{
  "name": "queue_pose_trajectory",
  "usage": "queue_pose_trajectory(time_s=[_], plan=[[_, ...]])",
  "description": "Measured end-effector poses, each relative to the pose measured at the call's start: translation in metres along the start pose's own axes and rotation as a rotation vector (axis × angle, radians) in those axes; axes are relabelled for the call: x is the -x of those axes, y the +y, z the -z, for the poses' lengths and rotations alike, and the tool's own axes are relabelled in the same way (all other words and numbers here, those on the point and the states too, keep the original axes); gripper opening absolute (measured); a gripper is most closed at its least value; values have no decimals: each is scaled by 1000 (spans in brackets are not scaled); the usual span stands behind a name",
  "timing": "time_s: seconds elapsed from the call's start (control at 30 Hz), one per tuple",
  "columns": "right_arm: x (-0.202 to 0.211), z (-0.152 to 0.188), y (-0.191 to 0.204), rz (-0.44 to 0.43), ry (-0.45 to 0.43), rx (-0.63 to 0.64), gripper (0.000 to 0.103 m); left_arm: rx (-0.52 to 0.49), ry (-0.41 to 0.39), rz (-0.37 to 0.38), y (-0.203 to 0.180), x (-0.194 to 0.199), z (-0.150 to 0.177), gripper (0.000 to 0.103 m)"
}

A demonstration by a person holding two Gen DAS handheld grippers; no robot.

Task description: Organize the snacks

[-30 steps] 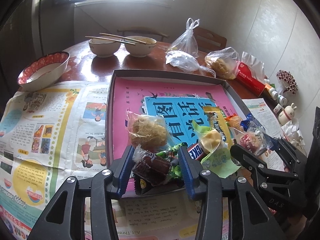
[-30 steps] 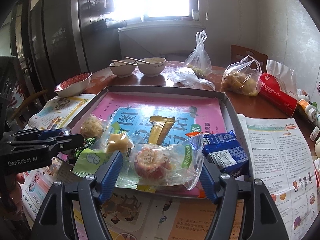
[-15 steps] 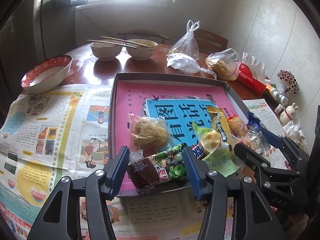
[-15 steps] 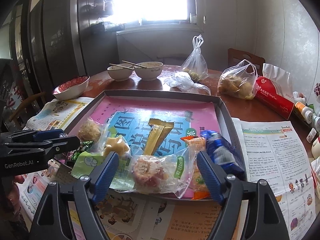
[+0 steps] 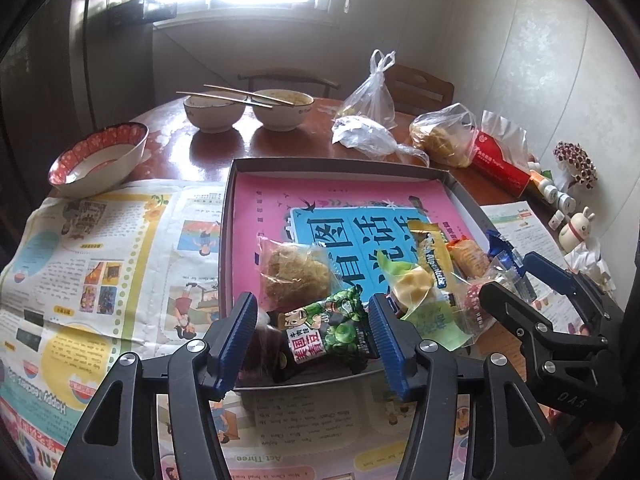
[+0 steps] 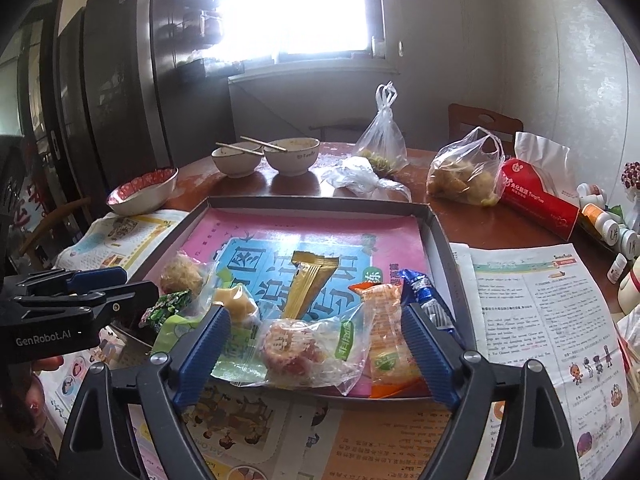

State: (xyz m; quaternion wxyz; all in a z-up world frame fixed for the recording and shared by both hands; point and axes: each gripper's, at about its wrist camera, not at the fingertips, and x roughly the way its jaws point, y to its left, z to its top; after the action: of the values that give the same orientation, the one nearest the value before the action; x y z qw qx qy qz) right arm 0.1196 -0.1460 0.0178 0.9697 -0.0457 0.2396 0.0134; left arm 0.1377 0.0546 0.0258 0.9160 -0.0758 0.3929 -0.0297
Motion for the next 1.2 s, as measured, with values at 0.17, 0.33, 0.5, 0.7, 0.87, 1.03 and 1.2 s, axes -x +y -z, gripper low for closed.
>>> queue_pose_trajectory(time_s=[0.17, 0.33, 0.5, 0.7, 0.87, 1.03, 1.2], plan=[[6, -1, -2, 6, -31, -3, 91, -3, -20, -13, -2, 7, 0, 65], [11, -3, -5, 7, -47, -11, 93, 5, -38, -10, -4, 13, -1, 71], [18, -5, -9, 8, -66, -27, 94, 10, -53, -19, -6, 19, -1, 73], [38, -4, -14, 17, -97, -35, 96, -5, -63, -20, -15, 30, 6, 73], [57, 8, -17, 18, -102, -40, 97, -9, -47, -16, -24, 38, 24, 73], [65, 29, -23, 26, -56, -58, 97, 9, -36, -20, -28, 41, 46, 73], [66, 51, -21, 41, -7, -43, 97, 14, -14, -4, -39, 44, 70, 73]])
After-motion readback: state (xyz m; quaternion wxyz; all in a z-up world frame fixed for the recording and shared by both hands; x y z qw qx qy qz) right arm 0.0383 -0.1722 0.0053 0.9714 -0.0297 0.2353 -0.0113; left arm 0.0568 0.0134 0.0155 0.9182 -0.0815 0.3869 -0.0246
